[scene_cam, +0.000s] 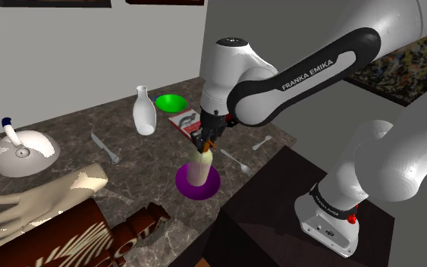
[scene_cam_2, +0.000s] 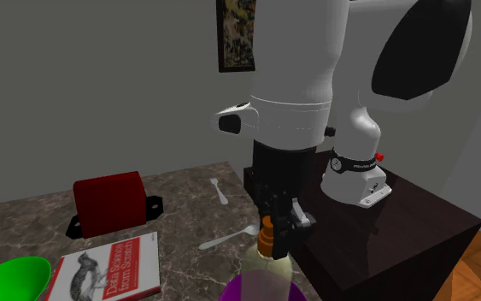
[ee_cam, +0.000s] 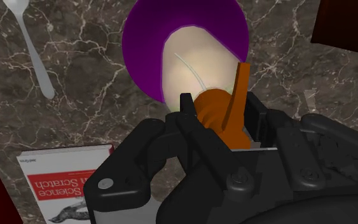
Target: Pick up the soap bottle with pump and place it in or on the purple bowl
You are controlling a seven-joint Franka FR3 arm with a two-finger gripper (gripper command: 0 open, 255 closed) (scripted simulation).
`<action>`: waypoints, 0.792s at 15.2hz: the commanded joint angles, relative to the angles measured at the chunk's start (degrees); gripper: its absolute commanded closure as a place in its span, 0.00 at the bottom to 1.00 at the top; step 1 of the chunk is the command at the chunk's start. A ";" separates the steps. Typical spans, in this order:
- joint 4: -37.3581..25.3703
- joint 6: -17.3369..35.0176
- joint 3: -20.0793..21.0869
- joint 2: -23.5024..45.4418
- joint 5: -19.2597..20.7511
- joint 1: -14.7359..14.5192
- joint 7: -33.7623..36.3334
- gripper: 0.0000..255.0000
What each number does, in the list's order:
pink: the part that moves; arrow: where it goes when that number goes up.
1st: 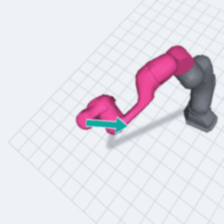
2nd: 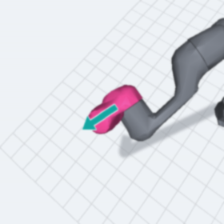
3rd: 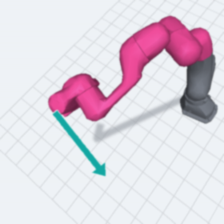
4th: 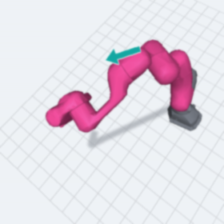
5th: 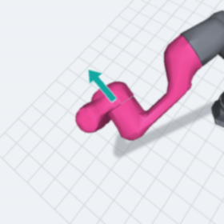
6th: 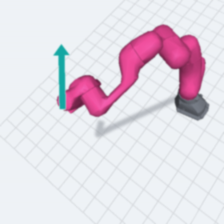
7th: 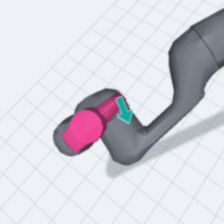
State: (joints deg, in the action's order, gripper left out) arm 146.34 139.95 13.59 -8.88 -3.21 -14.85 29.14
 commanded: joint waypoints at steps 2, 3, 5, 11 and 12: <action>0.00 0.04 0.00 0.01 0.00 0.00 0.00 1.00; 0.00 0.04 0.00 0.01 0.00 0.00 0.00 1.00; 0.00 0.04 0.00 0.01 0.01 0.00 0.00 0.00; -1.29 -4.37 -0.29 -3.16 -0.71 -0.16 -0.57 0.00; -2.06 -6.55 -0.44 -4.59 -0.97 -0.22 -0.79 0.00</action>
